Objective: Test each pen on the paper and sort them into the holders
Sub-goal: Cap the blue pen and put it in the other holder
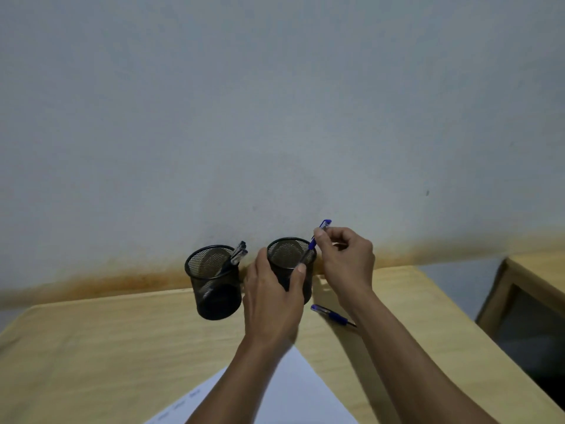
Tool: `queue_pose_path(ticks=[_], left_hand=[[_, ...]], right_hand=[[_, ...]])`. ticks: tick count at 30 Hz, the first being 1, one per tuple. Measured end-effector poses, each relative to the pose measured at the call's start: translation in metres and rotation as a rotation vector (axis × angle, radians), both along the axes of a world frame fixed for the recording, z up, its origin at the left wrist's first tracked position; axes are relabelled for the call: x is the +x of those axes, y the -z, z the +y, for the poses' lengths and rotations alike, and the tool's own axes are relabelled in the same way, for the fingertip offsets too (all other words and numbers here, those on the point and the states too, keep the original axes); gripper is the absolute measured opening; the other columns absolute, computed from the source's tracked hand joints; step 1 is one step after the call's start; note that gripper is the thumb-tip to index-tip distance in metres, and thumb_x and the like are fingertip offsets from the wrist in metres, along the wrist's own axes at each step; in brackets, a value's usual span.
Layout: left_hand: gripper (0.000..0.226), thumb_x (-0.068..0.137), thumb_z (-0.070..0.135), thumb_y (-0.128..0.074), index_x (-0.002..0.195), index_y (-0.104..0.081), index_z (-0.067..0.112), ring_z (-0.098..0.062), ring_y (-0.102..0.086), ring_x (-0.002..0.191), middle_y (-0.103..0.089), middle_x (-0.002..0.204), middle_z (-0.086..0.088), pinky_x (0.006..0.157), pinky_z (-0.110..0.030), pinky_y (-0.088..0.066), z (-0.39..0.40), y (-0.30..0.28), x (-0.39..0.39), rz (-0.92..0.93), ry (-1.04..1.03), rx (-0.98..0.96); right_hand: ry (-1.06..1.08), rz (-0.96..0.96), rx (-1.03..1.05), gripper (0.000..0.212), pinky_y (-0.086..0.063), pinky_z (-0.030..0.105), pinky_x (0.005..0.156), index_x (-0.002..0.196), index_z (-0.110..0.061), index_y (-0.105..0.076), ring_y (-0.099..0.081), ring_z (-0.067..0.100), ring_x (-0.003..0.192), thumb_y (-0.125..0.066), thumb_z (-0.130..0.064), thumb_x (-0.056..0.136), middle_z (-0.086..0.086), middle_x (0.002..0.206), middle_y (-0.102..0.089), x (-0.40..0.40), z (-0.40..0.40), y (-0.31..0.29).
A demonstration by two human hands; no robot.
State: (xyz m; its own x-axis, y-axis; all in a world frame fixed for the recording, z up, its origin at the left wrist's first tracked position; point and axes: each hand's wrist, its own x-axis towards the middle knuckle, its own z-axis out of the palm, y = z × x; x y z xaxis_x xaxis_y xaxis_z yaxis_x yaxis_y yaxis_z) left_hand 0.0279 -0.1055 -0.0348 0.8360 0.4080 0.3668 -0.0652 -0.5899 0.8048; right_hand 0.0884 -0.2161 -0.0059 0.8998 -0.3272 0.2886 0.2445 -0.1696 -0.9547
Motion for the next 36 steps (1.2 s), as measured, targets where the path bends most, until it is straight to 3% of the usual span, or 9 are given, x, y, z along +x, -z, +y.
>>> queue_pose_path(ticks=[9,13,18,21,24,28,31,34,36], left_hand=[[0.071,0.088,0.054,-0.057,0.145,-0.035,0.019,-0.02,-0.047,0.129,-0.048,0.139,-0.004,0.105,-0.041,-0.043,0.001,0.006,0.002,-0.05,0.009,-0.028],[0.072,0.088,0.054,-0.058,0.147,-0.033,0.02,-0.02,-0.045,0.13,-0.046,0.141,-0.003,0.103,-0.031,-0.039,0.0,0.004,0.001,-0.025,0.008,-0.034],[0.074,0.088,0.055,-0.059,0.148,-0.031,0.022,-0.021,-0.043,0.133,-0.043,0.145,-0.003,0.105,-0.035,-0.039,0.001,0.001,0.0,0.02,0.025,-0.063],[0.074,0.087,0.055,-0.06,0.148,-0.032,0.021,-0.024,-0.044,0.133,-0.044,0.144,-0.005,0.108,-0.04,-0.039,0.001,-0.001,0.001,0.038,0.014,-0.06],[0.076,0.087,0.055,-0.06,0.148,-0.031,0.021,-0.024,-0.042,0.133,-0.044,0.144,-0.007,0.109,-0.043,-0.038,0.002,-0.002,0.002,0.06,0.012,-0.055],[0.086,0.088,0.054,-0.059,0.153,-0.017,0.015,-0.024,-0.031,0.142,-0.031,0.154,-0.009,0.114,-0.04,-0.031,0.0,-0.002,-0.011,0.142,0.025,-0.074],[0.079,0.088,0.048,-0.062,0.15,-0.024,0.018,-0.022,-0.036,0.138,-0.036,0.149,-0.005,0.111,-0.042,-0.035,-0.004,0.001,-0.039,0.13,0.055,-0.091],[0.058,0.091,0.035,-0.063,0.143,-0.04,0.027,-0.01,-0.04,0.128,-0.042,0.134,0.01,0.099,-0.015,-0.035,0.001,0.002,-0.071,0.046,0.197,0.06],[0.044,0.093,0.027,-0.062,0.135,-0.052,0.032,-0.005,-0.044,0.119,-0.047,0.125,0.018,0.093,-0.011,-0.036,0.01,0.001,-0.087,-0.023,0.293,0.207]], right_hand=[[-0.058,0.042,-0.017,0.018,-0.054,0.023,0.066,0.088,-0.018,-0.078,-0.069,0.005,0.072,-0.078,-0.036,0.086,-0.007,0.082,-0.076,-0.002,0.002,0.017],[-0.005,0.033,-0.026,0.018,-0.056,0.027,0.073,0.093,-0.021,-0.077,-0.068,0.003,0.078,-0.075,-0.039,0.088,-0.013,0.087,-0.075,-0.011,-0.015,0.016],[-0.068,0.146,-0.534,0.017,-0.056,0.035,0.08,0.098,-0.022,-0.077,-0.069,0.016,0.09,-0.074,-0.036,0.088,-0.008,0.096,-0.073,-0.032,-0.048,0.028],[-0.151,0.31,-0.81,0.029,-0.054,0.033,0.07,0.098,-0.023,-0.079,-0.068,0.021,0.086,-0.074,-0.047,0.082,-0.001,0.097,-0.072,-0.046,-0.052,0.039],[-0.124,0.315,-0.943,0.024,-0.054,0.033,0.065,0.093,-0.024,-0.081,-0.062,0.025,0.08,-0.069,-0.044,0.087,0.003,0.087,-0.068,-0.055,-0.05,0.045],[-0.093,0.266,-0.987,0.024,-0.048,0.032,0.065,0.1,-0.022,-0.081,-0.057,0.025,0.082,-0.064,-0.038,0.096,0.001,0.086,-0.062,-0.061,-0.049,0.046],[-0.128,0.246,-0.993,0.024,-0.046,0.033,0.062,0.1,-0.02,-0.077,-0.057,0.022,0.08,-0.06,-0.037,0.099,-0.001,0.084,-0.062,-0.071,-0.048,0.04],[-0.262,0.219,-0.802,0.02,-0.051,0.038,0.063,0.091,-0.024,-0.071,-0.062,0.019,0.071,-0.06,-0.038,0.098,-0.005,0.077,-0.068,-0.086,-0.05,0.027],[-0.369,0.156,-0.719,0.019,-0.05,0.036,0.063,0.085,-0.026,-0.07,-0.06,0.013,0.065,-0.065,-0.04,0.096,-0.007,0.07,-0.068,-0.102,-0.049,0.014]])
